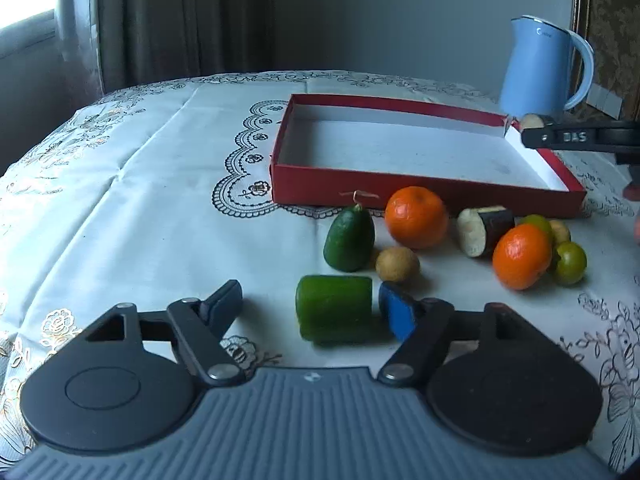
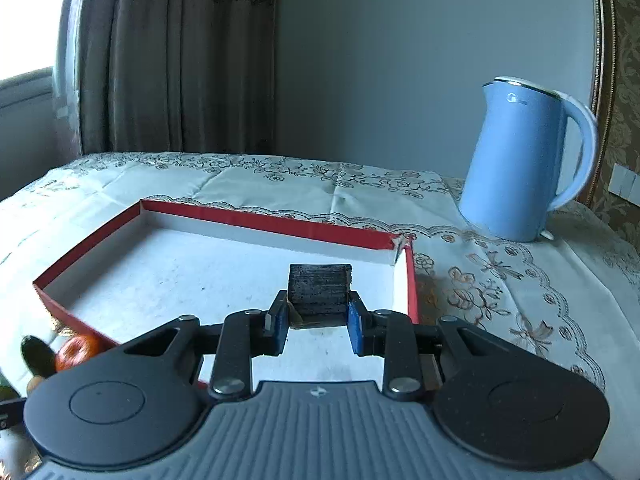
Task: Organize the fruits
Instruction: 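Lower the eggplant chunk into the tray with the right tool while the left grasps the cucumber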
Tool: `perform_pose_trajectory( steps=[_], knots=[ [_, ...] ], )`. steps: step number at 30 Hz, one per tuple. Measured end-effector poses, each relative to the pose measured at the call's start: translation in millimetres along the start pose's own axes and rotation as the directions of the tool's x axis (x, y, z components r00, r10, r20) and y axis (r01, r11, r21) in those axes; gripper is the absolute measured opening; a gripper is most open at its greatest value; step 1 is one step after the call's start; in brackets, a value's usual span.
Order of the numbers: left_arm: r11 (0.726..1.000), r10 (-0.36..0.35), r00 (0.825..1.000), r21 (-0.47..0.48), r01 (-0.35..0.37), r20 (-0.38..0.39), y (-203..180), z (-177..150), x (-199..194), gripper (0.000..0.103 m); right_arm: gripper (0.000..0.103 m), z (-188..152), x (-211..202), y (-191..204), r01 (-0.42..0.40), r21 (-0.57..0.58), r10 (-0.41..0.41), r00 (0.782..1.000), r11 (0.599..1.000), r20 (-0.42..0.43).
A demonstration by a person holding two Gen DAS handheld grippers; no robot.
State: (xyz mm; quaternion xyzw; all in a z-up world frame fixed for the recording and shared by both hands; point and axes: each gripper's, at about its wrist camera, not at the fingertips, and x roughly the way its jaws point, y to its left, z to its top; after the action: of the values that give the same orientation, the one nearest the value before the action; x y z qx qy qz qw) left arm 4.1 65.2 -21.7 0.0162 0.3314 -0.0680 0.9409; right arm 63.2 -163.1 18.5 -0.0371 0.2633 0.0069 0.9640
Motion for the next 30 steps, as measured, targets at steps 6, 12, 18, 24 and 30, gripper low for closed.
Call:
perform_pose_trajectory(
  steps=[6,12,18,24,30],
  knots=[
    [1.0,0.002,0.999,0.027,-0.003,0.043,-4.0,-0.6,4.3,0.052,0.029,9.7,21.0,8.3,-0.02,-0.022,0.019,1.0,1.0,-0.024],
    [0.998,0.05,0.996,0.034,-0.053,0.067,-15.4,0.5,7.8,0.043,0.029,13.8,40.5,12.9,-0.041,-0.037,0.038,0.996,0.998,-0.078],
    [1.0,0.028,0.998,0.0,-0.028,0.062,-9.2,1.1,9.5,0.043,0.029,12.5,53.3,11.2,-0.058,-0.02,0.054,0.99,0.998,-0.131],
    [1.0,0.029,0.998,0.001,-0.029,0.062,-10.1,0.9,8.7,0.043,0.029,9.4,64.1,11.2,-0.063,-0.012,0.059,0.98,0.998,-0.187],
    [1.0,0.029,0.998,0.0,-0.029,0.062,-9.5,1.4,9.9,0.043,0.029,9.1,67.3,10.6,-0.065,-0.004,0.063,0.979,0.998,-0.193]
  ],
)
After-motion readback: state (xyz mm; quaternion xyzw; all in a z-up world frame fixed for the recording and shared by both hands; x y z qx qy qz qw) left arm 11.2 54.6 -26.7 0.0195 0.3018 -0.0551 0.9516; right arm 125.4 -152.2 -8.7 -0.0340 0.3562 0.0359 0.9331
